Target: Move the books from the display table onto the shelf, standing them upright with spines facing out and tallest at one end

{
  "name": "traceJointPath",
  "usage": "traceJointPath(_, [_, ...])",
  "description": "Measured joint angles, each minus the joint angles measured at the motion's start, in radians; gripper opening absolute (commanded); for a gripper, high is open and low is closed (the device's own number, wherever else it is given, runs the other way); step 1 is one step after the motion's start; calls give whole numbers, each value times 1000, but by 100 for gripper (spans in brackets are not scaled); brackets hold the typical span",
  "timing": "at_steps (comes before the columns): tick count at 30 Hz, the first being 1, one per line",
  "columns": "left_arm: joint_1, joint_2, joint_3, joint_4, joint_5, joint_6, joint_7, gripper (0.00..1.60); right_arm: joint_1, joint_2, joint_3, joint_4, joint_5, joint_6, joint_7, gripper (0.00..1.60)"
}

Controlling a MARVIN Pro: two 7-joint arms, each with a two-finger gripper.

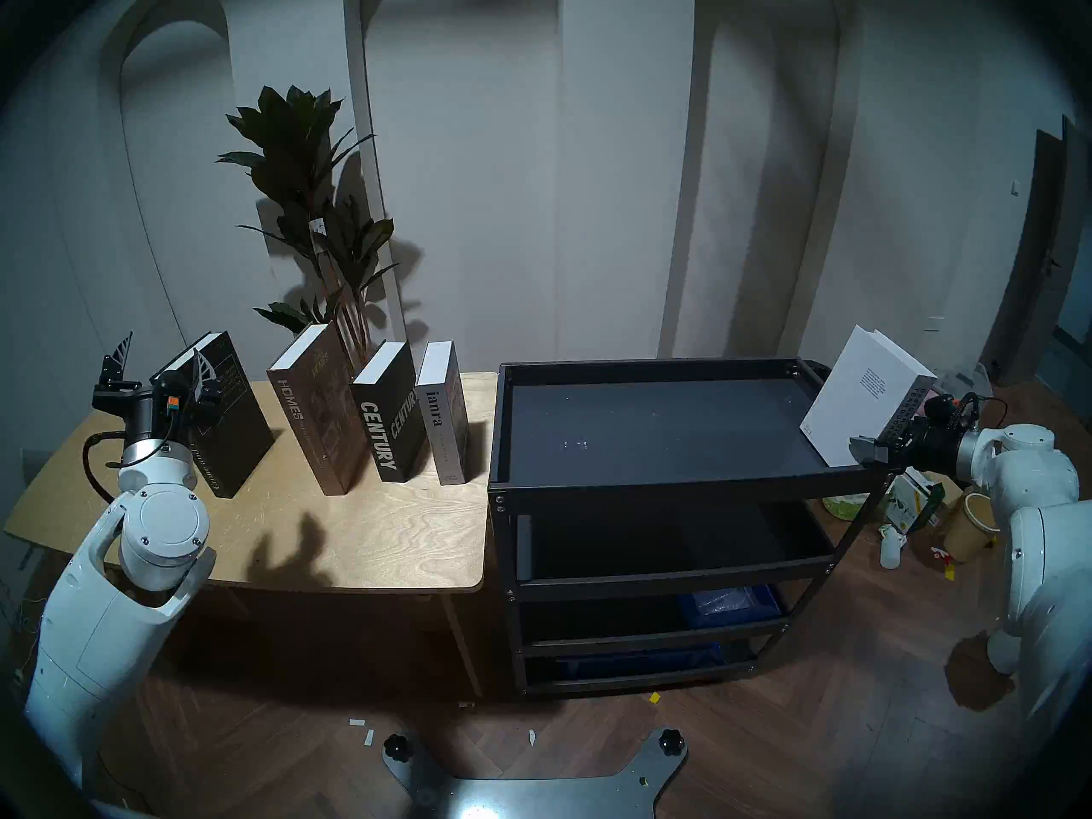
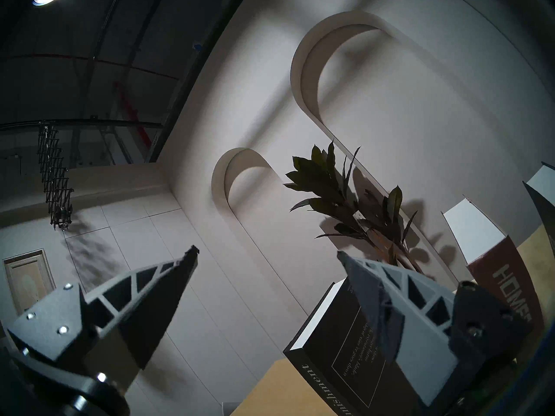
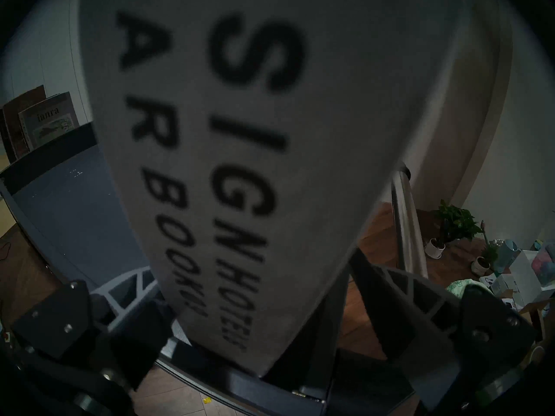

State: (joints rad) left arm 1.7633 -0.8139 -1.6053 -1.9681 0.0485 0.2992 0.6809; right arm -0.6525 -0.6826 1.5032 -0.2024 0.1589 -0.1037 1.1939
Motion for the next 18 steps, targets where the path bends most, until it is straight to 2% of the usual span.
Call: traceJointPath(18, [0,7,-3,1,-4,-38,-4,160,83,-23,-3,-34,-15,-26,52,160])
